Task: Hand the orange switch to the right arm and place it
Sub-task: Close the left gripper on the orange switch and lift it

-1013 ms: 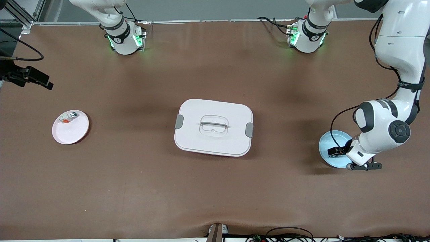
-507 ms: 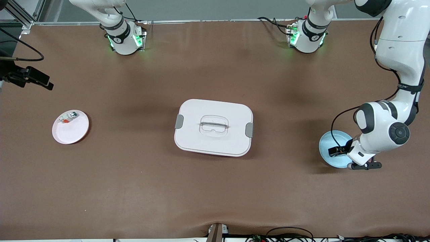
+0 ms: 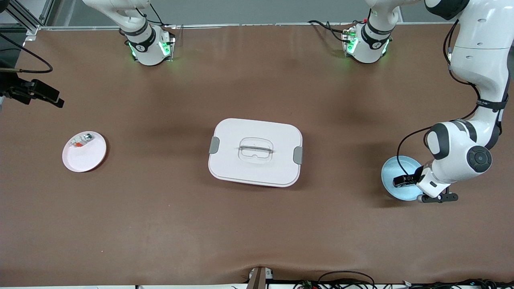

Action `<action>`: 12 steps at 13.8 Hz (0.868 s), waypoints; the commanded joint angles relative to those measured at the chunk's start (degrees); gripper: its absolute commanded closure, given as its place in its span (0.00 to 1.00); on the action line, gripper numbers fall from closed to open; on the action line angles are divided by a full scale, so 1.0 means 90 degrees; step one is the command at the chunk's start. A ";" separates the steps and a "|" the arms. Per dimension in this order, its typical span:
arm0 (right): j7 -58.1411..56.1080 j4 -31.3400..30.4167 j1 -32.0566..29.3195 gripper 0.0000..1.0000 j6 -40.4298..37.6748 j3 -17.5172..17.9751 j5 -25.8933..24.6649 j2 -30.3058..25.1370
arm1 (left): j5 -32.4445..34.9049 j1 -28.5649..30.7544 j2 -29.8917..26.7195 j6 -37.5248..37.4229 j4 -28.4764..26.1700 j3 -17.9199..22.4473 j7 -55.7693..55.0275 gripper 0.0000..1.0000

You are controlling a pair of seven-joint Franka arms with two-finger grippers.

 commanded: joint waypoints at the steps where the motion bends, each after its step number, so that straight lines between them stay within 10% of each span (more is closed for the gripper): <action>1: 0.0124 -0.0124 0.0016 0.00 0.0069 0.0016 -0.0034 -0.0123 | 0.0107 -0.0002 0.0099 0.0046 0.0090 -0.0027 -0.0005 0.00; 5: 0.0124 -0.0124 0.0026 0.00 0.0069 0.0016 -0.0034 -0.0123 | 0.0107 0.0027 0.0177 0.0065 0.0071 -0.0027 -0.0005 0.04; 8: 0.0124 -0.0124 0.0055 0.00 0.0069 0.0016 -0.0034 -0.0123 | 0.0107 0.0027 0.0216 0.0065 0.0071 -0.0027 -0.0005 0.35; 10: 0.0124 -0.0124 0.0055 0.00 0.0069 0.0025 -0.0034 -0.0123 | 0.0107 0.0017 0.0178 0.0027 0.0080 -0.0027 -0.0024 0.86; 12: 0.0124 -0.0124 0.0055 0.00 0.0069 0.0025 -0.0034 -0.0123 | 0.0107 -0.0002 0.0071 -0.0032 0.0090 -0.0056 -0.0053 1.00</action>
